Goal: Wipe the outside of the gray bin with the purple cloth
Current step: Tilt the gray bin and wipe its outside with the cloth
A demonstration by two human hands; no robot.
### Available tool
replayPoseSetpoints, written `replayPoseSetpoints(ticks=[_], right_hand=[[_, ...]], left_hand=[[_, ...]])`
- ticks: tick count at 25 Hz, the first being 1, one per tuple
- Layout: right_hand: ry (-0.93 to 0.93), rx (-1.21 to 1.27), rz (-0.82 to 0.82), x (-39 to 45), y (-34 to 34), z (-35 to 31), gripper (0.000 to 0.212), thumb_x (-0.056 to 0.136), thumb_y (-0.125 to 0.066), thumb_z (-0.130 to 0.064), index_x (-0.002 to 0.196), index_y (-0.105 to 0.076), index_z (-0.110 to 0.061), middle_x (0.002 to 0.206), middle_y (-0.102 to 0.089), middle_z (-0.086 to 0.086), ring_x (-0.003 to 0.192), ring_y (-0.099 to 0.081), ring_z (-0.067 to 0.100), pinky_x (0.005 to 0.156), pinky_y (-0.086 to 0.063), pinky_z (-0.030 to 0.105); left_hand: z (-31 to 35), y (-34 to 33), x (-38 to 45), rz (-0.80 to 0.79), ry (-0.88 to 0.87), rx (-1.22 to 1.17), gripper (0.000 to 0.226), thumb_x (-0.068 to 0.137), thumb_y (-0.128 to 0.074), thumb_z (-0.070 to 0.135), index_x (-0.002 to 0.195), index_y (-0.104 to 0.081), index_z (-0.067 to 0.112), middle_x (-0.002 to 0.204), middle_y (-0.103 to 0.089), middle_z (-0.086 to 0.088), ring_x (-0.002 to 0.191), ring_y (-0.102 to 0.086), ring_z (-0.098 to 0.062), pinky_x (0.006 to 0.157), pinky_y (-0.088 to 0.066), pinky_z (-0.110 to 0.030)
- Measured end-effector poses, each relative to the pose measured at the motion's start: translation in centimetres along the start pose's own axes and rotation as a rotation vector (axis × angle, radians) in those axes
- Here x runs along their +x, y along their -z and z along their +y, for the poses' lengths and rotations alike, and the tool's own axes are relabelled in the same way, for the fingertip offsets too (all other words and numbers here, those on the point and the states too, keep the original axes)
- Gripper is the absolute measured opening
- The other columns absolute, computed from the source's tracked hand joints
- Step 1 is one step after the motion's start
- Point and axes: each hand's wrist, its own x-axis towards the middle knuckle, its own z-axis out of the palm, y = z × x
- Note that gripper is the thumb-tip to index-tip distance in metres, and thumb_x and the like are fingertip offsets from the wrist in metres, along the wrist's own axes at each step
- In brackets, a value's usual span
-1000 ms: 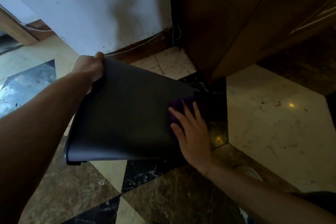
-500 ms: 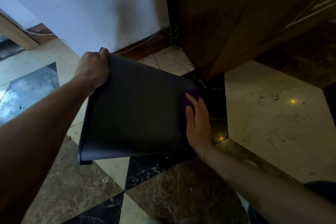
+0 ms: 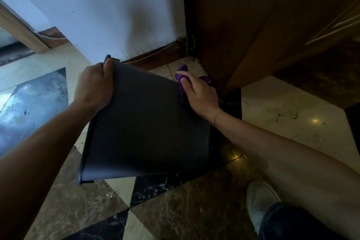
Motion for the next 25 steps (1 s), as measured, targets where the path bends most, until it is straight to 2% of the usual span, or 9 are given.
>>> replayPoseSetpoints(ticks=[4,6,9,11,13,16,19,21,25], right_hand=[[0.126,0.087,0.073,0.0,-0.1,-4.8,0.038,0.105,-0.026,-0.051,0.133,-0.049,-0.041,0.119,-0.061,-0.014,0.109,-0.059,0.014,0.095,-0.046,0.053],[0.068,0.246,0.194,-0.7,0.3,-5.9,0.037,0.105,-0.027,-0.05,0.133,-0.049,-0.041,0.108,-0.056,-0.023,0.101,-0.059,0.009,0.092,-0.048,0.04],[-0.11,0.442,0.428,-2.7,0.9,-5.6,0.041,0.103,-0.027,-0.051,0.135,-0.049,-0.04,0.106,-0.051,-0.028,0.098,-0.055,-0.001,0.083,-0.042,0.018],[-0.148,0.479,0.507,-4.5,0.7,-5.5,0.043,0.102,-0.029,-0.051,0.136,-0.05,-0.037,0.111,-0.05,-0.027,0.097,-0.051,-0.018,0.076,-0.037,0.002],[-0.091,0.457,0.526,-6.2,0.0,-5.7,0.041,0.103,-0.03,-0.047,0.136,-0.052,-0.035,0.112,-0.05,-0.031,0.097,-0.047,-0.028,0.075,-0.035,-0.003],[-0.009,0.41,0.537,-8.5,-0.9,-6.2,0.038,0.103,-0.031,-0.046,0.134,-0.05,-0.038,0.114,-0.051,-0.033,0.103,-0.052,-0.02,0.08,-0.04,0.002],[-0.084,0.459,0.541,-8.9,-0.4,-6.9,0.041,0.099,-0.028,-0.052,0.133,-0.048,-0.04,0.116,-0.05,-0.031,0.102,-0.05,-0.021,0.081,-0.041,0.006],[-0.103,0.495,0.543,-8.6,0.7,-8.2,0.042,0.098,-0.027,-0.056,0.134,-0.045,-0.046,0.117,-0.048,-0.033,0.105,-0.051,-0.014,0.087,-0.047,0.019],[0.227,0.352,0.449,-8.1,1.4,-12.8,0.038,0.103,-0.028,-0.049,0.138,-0.044,-0.045,0.128,-0.049,-0.032,0.116,-0.055,0.016,0.093,-0.047,0.05]], left_hand=[[1.0,2.2,-2.1,0.072,-0.1,-0.124,0.053,0.103,-0.028,0.043,0.079,-0.061,0.009,0.069,-0.059,-0.009,0.064,-0.056,-0.017,0.062,-0.043,-0.028],[1.0,3.5,-4.2,0.117,-0.135,-0.205,0.044,0.103,-0.034,0.036,0.064,-0.049,0.023,0.056,-0.049,0.006,0.053,-0.049,-0.001,0.05,-0.032,-0.013],[-0.2,5.3,-7.3,0.07,-0.232,-0.349,0.039,0.096,-0.042,0.026,0.056,-0.04,0.027,0.053,-0.047,0.008,0.049,-0.042,0.002,0.05,-0.029,-0.014],[-0.4,6.5,-7.6,-0.103,-0.072,-0.693,0.032,0.088,-0.049,0.032,0.061,-0.061,0.022,0.061,-0.06,0.011,0.055,-0.051,0.002,0.055,-0.039,-0.019],[1.0,7.6,-5.7,-0.371,0.354,-0.887,0.043,0.078,-0.056,0.061,0.08,-0.077,0.023,0.073,-0.075,0.005,0.063,-0.069,-0.012,0.061,-0.05,-0.025],[3.0,8.7,-2.9,-0.597,0.592,-0.657,0.059,0.073,-0.061,0.07,0.099,-0.074,0.019,0.086,-0.078,-0.01,0.075,-0.075,-0.028,0.073,-0.057,-0.04],[4.9,8.9,-2.6,-0.524,0.565,-0.593,0.03,0.09,-0.058,0.035,0.094,-0.073,0.009,0.074,-0.077,-0.015,0.06,-0.073,-0.029,0.061,-0.06,-0.04],[5.6,8.3,-3.6,-0.464,0.501,-0.637,0.023,0.091,-0.056,0.023,0.085,-0.074,0.009,0.072,-0.076,-0.015,0.058,-0.072,-0.027,0.058,-0.06,-0.035],[6.5,7.2,-6.9,-0.347,0.352,-0.791,0.02,0.097,-0.051,0.019,0.091,-0.071,0.015,0.081,-0.074,-0.014,0.069,-0.073,-0.022,0.058,-0.059,-0.033]])
